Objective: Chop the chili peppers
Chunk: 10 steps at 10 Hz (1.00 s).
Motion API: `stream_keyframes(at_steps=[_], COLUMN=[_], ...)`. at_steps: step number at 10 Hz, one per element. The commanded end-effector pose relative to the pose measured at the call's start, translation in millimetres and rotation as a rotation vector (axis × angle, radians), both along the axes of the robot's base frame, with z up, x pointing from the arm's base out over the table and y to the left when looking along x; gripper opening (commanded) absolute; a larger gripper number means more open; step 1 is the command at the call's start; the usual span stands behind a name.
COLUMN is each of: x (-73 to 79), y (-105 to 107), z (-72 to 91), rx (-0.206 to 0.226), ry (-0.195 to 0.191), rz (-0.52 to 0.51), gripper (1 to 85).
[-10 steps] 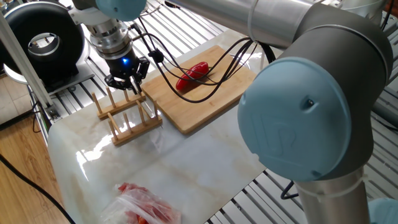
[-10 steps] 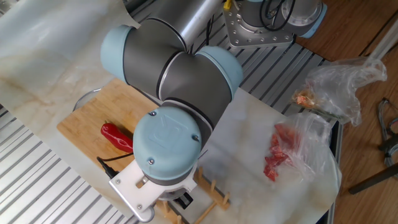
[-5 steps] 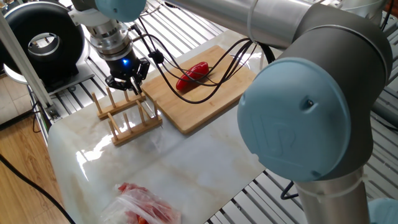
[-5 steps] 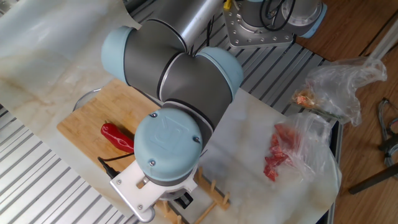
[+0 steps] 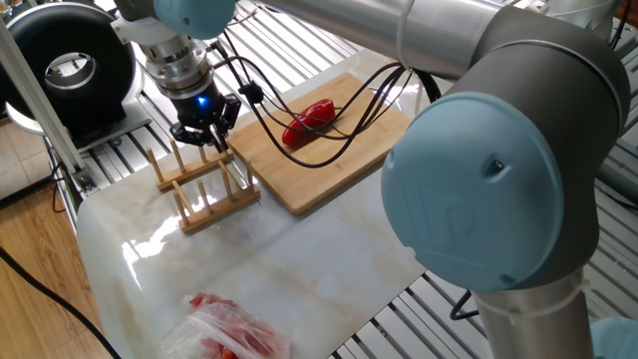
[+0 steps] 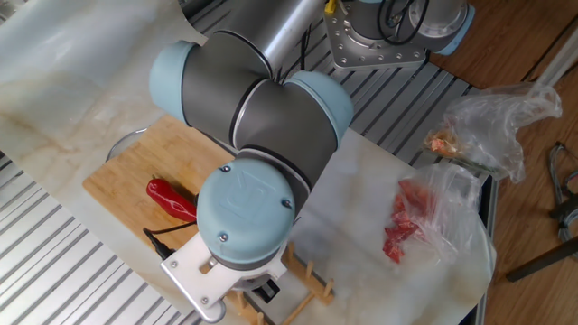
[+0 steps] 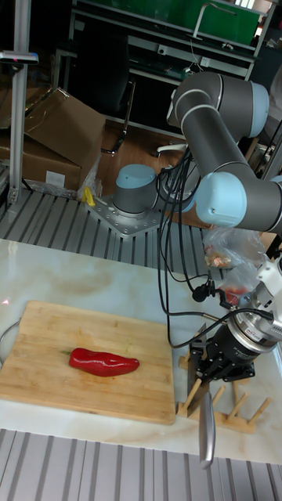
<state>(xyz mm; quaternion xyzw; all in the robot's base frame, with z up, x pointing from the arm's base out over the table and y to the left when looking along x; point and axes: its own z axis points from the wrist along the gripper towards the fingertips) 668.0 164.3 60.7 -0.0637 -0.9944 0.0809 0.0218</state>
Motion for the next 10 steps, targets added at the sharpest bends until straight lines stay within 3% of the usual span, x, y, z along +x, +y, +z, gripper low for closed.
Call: stream_keyframes(at_steps=[1, 6, 9, 10], x=[0.0, -0.1, -1.3, -1.4], y=[1.5, 2.2, 2.8, 4.3], z=[-0.1, -0.4, 0.6, 0.7], rx=[0.009, 0.011, 0.012, 0.018], ry=[0.0, 0.0, 0.003, 0.003], rz=[-0.005, -0.005, -0.016, -0.016], gripper=[15.0, 13.0, 1.3, 1.3])
